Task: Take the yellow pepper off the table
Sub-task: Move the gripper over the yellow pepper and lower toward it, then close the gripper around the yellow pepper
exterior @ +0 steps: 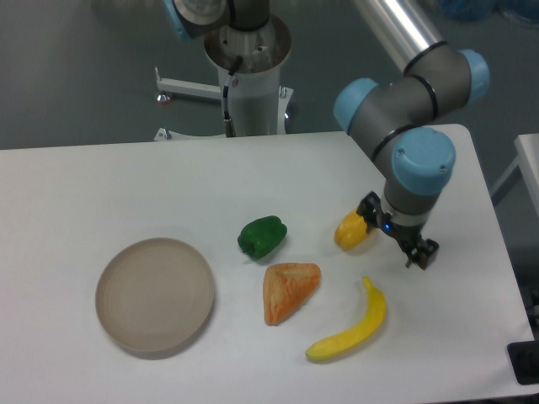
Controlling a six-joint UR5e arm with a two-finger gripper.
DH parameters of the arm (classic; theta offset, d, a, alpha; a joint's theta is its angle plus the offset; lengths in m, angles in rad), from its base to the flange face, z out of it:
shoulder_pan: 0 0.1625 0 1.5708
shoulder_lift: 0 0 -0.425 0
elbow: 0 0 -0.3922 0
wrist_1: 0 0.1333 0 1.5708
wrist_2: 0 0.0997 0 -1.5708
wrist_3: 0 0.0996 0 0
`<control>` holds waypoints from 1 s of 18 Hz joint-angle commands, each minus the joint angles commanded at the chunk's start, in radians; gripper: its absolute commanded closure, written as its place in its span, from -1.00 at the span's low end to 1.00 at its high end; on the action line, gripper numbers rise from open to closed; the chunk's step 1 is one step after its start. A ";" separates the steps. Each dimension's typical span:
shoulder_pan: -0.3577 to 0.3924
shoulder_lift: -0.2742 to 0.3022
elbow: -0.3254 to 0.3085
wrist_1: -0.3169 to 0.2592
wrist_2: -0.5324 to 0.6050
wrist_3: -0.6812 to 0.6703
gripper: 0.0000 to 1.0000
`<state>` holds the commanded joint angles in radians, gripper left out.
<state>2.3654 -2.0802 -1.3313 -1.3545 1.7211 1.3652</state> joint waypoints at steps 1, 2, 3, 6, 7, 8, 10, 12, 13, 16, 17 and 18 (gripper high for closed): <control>0.000 0.011 -0.029 0.002 -0.001 0.000 -1.00; 0.002 0.020 -0.055 0.005 -0.001 0.000 -1.00; 0.002 0.023 -0.074 0.014 0.000 0.003 -1.00; 0.000 0.023 -0.114 0.087 0.002 0.008 -1.00; 0.002 0.023 -0.121 0.100 0.002 0.008 -1.00; 0.006 0.025 -0.131 0.103 0.002 0.008 -1.00; 0.006 0.034 -0.158 0.106 0.000 0.008 -1.00; 0.008 0.038 -0.161 0.106 0.000 0.008 -1.00; 0.006 0.038 -0.163 0.104 0.002 0.008 -1.00; 0.006 0.038 -0.175 0.106 0.000 0.008 -1.00; 0.005 0.037 -0.175 0.106 0.000 0.006 -1.00; 0.003 0.035 -0.177 0.107 -0.001 0.006 -1.00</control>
<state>2.3685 -2.0448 -1.5079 -1.2471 1.7196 1.3714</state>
